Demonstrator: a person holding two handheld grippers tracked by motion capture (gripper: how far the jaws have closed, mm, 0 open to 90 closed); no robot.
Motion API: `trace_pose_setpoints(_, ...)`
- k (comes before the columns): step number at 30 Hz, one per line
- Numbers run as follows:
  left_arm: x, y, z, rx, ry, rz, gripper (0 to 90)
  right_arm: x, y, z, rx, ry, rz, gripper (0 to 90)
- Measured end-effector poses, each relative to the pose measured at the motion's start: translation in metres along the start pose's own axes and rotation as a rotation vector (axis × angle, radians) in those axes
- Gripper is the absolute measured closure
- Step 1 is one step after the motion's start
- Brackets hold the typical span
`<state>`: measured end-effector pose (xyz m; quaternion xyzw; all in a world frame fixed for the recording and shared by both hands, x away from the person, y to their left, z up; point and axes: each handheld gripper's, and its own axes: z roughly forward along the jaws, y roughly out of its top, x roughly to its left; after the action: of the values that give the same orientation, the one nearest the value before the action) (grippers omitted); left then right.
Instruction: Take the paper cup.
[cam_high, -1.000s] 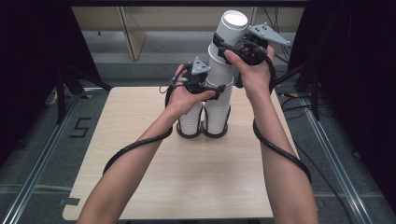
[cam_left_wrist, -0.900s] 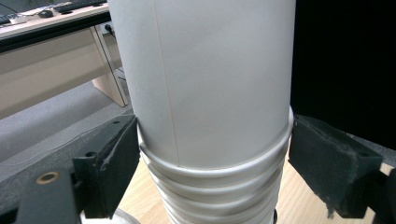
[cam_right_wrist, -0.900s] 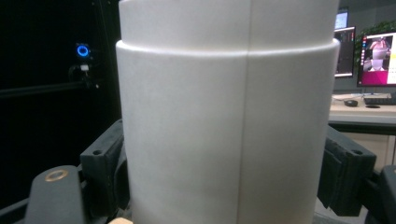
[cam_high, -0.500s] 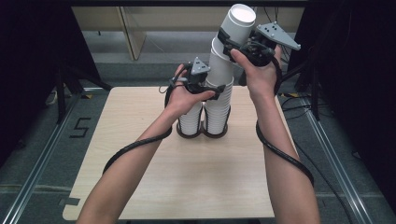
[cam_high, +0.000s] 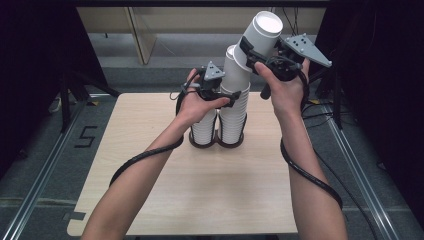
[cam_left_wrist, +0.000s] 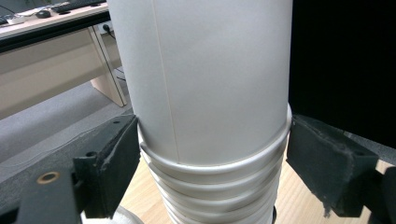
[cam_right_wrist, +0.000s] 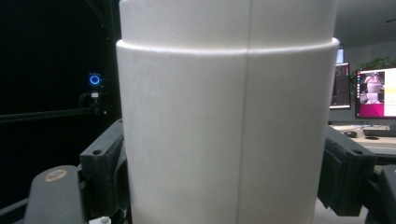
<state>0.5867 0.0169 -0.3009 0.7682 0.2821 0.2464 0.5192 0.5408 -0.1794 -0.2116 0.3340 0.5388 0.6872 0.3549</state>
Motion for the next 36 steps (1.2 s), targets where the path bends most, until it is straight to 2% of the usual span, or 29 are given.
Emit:
trace_pose_setpoints(2,0.0,-0.001,0.0,-0.003,-0.022,0.005,15.1,-0.001,-0.001,-0.004,-0.003,-0.001,-0.009,20.0)
trace_pose_setpoints(6,-0.004,-0.001,-0.006,-0.027,-0.037,0.02,9.0,-0.004,-0.003,-0.011,-0.001,-0.004,0.002,19.9)
trace_pose_setpoints(10,-0.007,-0.002,-0.013,-0.039,-0.025,0.029,6.0,-0.009,-0.005,-0.017,-0.006,-0.015,0.008,19.8)
trace_pose_setpoints(16,-0.012,0.002,-0.036,-0.093,-0.032,0.046,5.1,-0.013,-0.008,-0.027,0.004,-0.028,0.0,19.8)
trace_pose_setpoints(17,-0.013,0.002,-0.041,-0.105,-0.041,0.046,5.5,-0.014,-0.008,-0.029,0.006,-0.031,-0.015,19.8)
trace_pose_setpoints(21,-0.019,-0.001,-0.059,-0.13,-0.055,0.066,7.4,-0.013,-0.01,-0.037,0.013,-0.027,-0.004,19.8)
trace_pose_setpoints(24,-0.024,-0.007,-0.073,-0.142,-0.07,0.075,8.4,-0.013,-0.015,-0.043,0.025,-0.022,0.007,19.7)
trace_pose_setpoints(28,-0.03,-0.021,-0.09,-0.151,-0.093,0.064,8.9,-0.011,-0.024,-0.051,0.031,-0.018,-0.002,19.8)
trace_pose_setpoints(30,-0.032,-0.028,-0.099,-0.15,-0.1,0.065,9.4,-0.009,-0.028,-0.054,0.044,-0.018,-0.031,19.8)
trace_pose_setpoints(34,-0.035,-0.041,-0.113,-0.156,-0.109,0.063,10.0,-0.002,-0.039,-0.06,0.073,-0.008,-0.055,19.7)
trace_pose_setpoints(36,-0.036,-0.049,-0.12,-0.16,-0.113,0.049,10.1,0.001,-0.045,-0.063,0.073,-0.001,-0.062,19.7)
